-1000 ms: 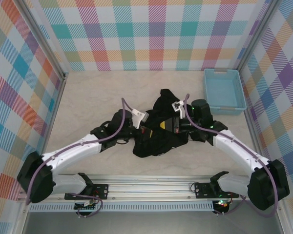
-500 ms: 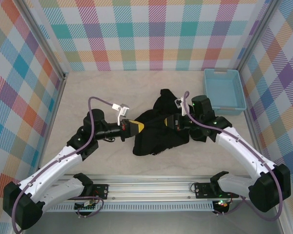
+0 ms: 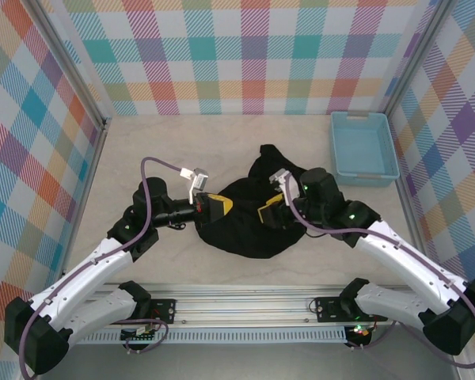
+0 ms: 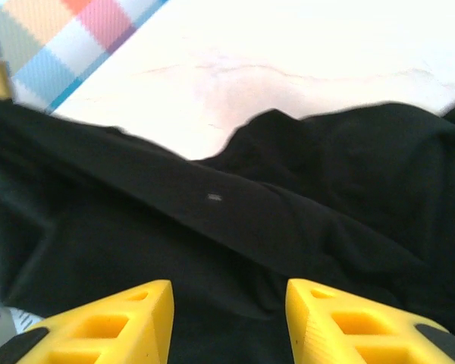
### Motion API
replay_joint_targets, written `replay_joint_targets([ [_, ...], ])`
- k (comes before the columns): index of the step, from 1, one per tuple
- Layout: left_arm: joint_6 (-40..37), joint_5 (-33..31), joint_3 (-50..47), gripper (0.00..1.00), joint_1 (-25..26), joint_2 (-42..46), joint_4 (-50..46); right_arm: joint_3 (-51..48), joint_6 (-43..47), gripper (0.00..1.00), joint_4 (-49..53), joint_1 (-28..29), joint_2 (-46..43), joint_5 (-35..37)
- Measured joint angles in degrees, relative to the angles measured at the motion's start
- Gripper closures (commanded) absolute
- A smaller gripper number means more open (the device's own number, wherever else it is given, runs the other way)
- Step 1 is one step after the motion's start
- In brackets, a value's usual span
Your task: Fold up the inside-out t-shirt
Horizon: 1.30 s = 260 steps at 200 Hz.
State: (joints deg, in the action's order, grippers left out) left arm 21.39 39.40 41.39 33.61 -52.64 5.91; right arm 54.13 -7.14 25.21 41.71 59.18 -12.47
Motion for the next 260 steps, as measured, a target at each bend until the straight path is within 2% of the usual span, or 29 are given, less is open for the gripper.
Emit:
replay_joint_targets([
  [42,-0.7,0.0,0.0,1.00,0.0,0.2,-1.0,0.0,5.0,0.46,-4.3,2.8,8.7,4.9],
  [69,-1.3,0.0,0.0,1.00,0.0,0.3,-1.4,0.1,6.2,0.49,-7.7,2.8,12.8,5.4],
  [76,-1.5,0.0,0.0,1.00,0.0,0.3,-1.5,0.3,6.3,0.55,-8.4,2.8,13.8,5.2],
  [93,-1.8,-1.1,0.0,1.00,0.0,0.6,-2.2,1.0,6.1,0.83,-10.2,2.8,15.9,3.3],
  [101,-1.9,-2.0,0.0,1.00,0.0,1.0,-2.8,1.4,5.9,0.93,-10.6,2.5,16.5,1.5],
  [110,-2.5,-4.6,0.0,1.00,0.0,1.7,-4.3,1.6,5.7,1.00,-11.1,2.0,16.6,-0.8],
  [122,-2.8,-9.9,0.0,1.00,0.0,2.8,-6.7,1.7,4.3,1.00,-11.2,0.9,16.4,-5.1],
  [148,-3.0,-27.2,0.2,1.00,0.0,3.0,-14.1,0.5,-0.5,1.00,-12.6,-4.5,12.9,-15.1],
  [157,-3.0,-31.1,0.6,1.00,0.0,1.7,-16.4,-0.6,-2.8,1.00,-13.9,-5.8,10.6,-18.3],
  [185,-3.0,-36.0,3.3,0.88,0.4,-3.9,-19.7,-2.7,-9.5,1.00,-18.9,-6.3,7.7,-25.0],
  [213,-2.6,-39.6,5.2,0.65,0.1,-5.4,-23.5,-4.4,-15.5,1.00,-22.4,-6.7,8.0,-26.4],
  [233,-1.9,-39.0,5.1,0.52,0.3,-4.0,-25.7,-4.7,-18.9,1.00,-25.4,-6.9,8.9,-26.4],
  [260,-1.2,-36.4,4.9,0.45,1.3,-0.3,-26.6,-5.0,-21.8,1.00,-28.0,-6.9,10.0,-25.7],
])
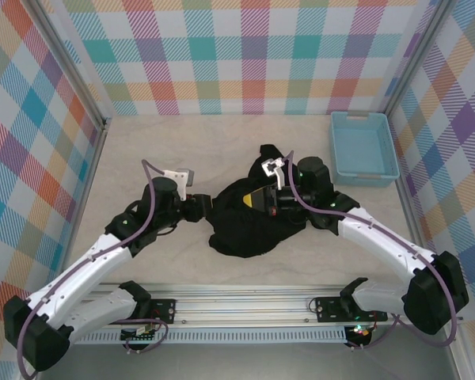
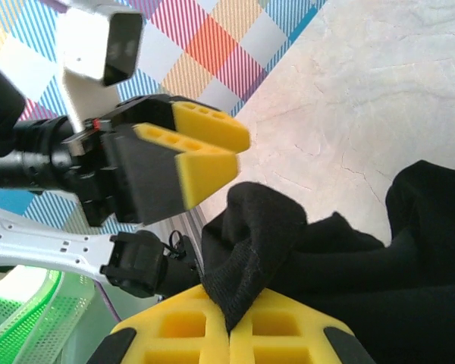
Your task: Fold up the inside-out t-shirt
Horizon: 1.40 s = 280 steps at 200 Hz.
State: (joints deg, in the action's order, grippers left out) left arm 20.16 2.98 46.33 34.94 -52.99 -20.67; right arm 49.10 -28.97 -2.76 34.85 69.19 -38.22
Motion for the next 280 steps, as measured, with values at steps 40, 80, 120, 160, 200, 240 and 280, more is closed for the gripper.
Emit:
replay_joint_targets([
  [40,2.1,2.1,0.0,0.36,4.2,3.0,0.1,-0.3,-2.2,1.00,-0.7,0.0,0.0,3.6],
  [80,2.3,5.4,0.9,0.46,8.2,-2.1,4.1,-0.8,-3.9,1.00,-2.0,0.0,0.6,4.6],
  [120,-0.8,9.7,1.5,0.81,9.0,-10.7,6.3,-1.3,-4.6,1.00,-2.1,0.0,0.2,6.2],
  [160,-2.6,14.0,-2.4,1.00,9.2,-11.0,10.0,-1.1,-5.0,1.00,-1.8,-2.8,-0.9,6.4],
  [200,-3.8,15.6,-5.2,0.95,9.2,-12.9,10.1,-0.5,-6.2,1.00,-1.7,-5.8,-0.9,5.0],
  [240,-5.4,15.5,-5.2,0.71,9.2,-11.7,10.2,-0.2,-6.2,1.00,-1.5,-6.0,-0.9,3.2],
  [280,-6.7,16.5,-3.7,0.55,9.2,-9.7,9.9,-0.3,-6.4,1.00,-1.5,-6.0,-0.8,2.7],
])
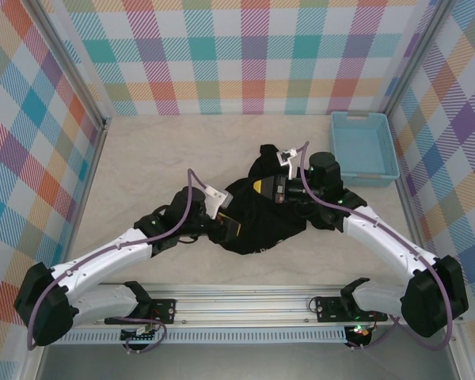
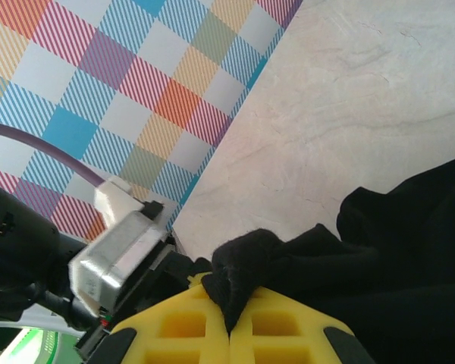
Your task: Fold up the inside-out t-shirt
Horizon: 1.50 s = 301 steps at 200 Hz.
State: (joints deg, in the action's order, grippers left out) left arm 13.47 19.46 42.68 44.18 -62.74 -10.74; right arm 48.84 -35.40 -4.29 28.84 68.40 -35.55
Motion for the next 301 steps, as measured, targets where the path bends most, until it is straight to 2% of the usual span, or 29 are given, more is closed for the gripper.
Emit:
replay_joint_targets([
  [37,0.2,0.1,1.6,0.48,0.0,2.6,0.7,-0.2,-0.2,1.00,-0.1,0.0,0.5,-0.3],
  [122,-0.3,-1.6,6.0,0.48,0.0,-3.9,2.2,-0.4,-0.6,1.00,-0.7,0.0,0.5,-0.5],
  [134,-0.4,-1.9,6.1,0.53,0.0,-4.5,2.5,-0.4,-0.7,1.00,-0.7,0.0,0.6,-0.5],
  [208,-1.3,-1.3,7.1,1.00,0.0,-6.1,5.6,-1.3,-0.6,1.00,-0.8,0.0,0.8,-0.4],
  [273,-1.1,1.0,8.5,1.00,0.0,-1.0,6.0,0.3,1.0,1.00,5.4,0.0,1.4,4.7],
  [285,-1.0,0.9,9.3,1.00,0.0,-0.1,6.0,1.1,1.7,0.88,6.9,0.0,1.7,5.8],
  [291,-1.0,0.6,9.7,1.00,0.0,0.3,5.8,1.5,2.0,0.78,7.8,0.0,2.0,6.4],
  [301,-0.9,0.0,10.6,1.00,0.0,0.7,5.1,2.1,3.1,0.70,9.8,0.0,2.3,7.7],
])
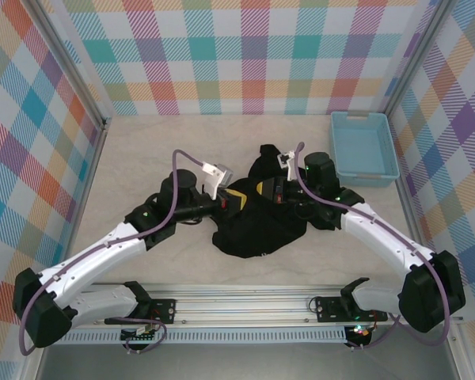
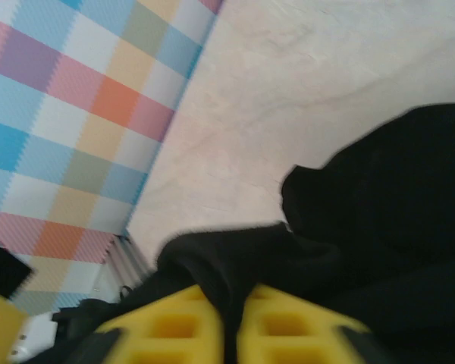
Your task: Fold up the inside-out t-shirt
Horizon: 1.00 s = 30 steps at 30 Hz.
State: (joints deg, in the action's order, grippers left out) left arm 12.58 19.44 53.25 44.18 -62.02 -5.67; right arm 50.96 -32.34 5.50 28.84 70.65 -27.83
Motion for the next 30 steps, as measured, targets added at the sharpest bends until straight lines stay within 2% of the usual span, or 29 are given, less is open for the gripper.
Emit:
replay_joint_targets([
  [2,0.1,-0.9,1.6,1.00,0.0,0.3,-0.8,1.3,2.2,0.62,3.7,0.0,0.3,2.0],
  [6,0.2,-2.1,4.4,1.00,0.0,0.3,-1.6,4.2,8.5,0.54,10.0,0.5,-0.4,6.3],
  [9,0.2,-2.6,4.7,1.00,0.0,0.3,-2.0,3.9,13.5,0.50,11.4,1.0,-4.5,6.1],
  [14,0.0,-2.6,4.8,1.00,0.0,0.3,-3.4,1.1,20.7,0.34,8.4,3.2,-12.5,0.4],
  [17,-0.2,-2.2,5.0,1.00,0.0,0.3,-3.8,-1.4,23.3,0.31,4.2,4.2,-13.1,-3.4],
  [20,-0.3,-1.3,5.6,1.00,0.0,0.3,-4.2,-1.7,25.0,0.30,1.3,5.0,-9.4,-5.6],
  [21,-0.3,-1.1,5.9,1.00,0.0,0.3,-4.3,-1.7,25.6,0.33,0.3,5.4,-7.8,-6.1],
  [22,-0.3,-0.9,6.0,1.00,0.0,0.3,-4.4,-1.7,25.8,0.41,-0.5,5.8,-6.3,-6.3],
  [23,-0.3,-0.8,6.1,1.00,0.0,0.3,-4.4,-1.7,25.9,0.52,-1.3,6.2,-4.6,-6.3],
  [24,-0.3,-0.6,6.2,1.00,0.0,0.3,-4.5,-1.7,25.9,0.69,-2.2,6.6,-3.1,-6.3],
  [26,-0.3,-0.4,6.2,1.00,0.0,0.3,-4.8,-1.7,25.6,0.90,-3.8,6.8,-1.6,-5.9],
  [27,-0.4,-0.4,6.2,1.00,0.0,0.3,-4.9,-1.7,25.2,0.97,-4.6,7.0,-1.4,-5.6],
  [29,-0.5,-1.6,6.1,0.96,0.0,0.5,-5.2,-1.9,24.5,1.00,-6.4,6.9,-1.9,-5.1],
  [30,-0.4,-3.3,5.7,0.86,0.0,1.0,-5.2,-2.4,24.2,1.00,-7.5,6.9,-2.6,-4.8],
])
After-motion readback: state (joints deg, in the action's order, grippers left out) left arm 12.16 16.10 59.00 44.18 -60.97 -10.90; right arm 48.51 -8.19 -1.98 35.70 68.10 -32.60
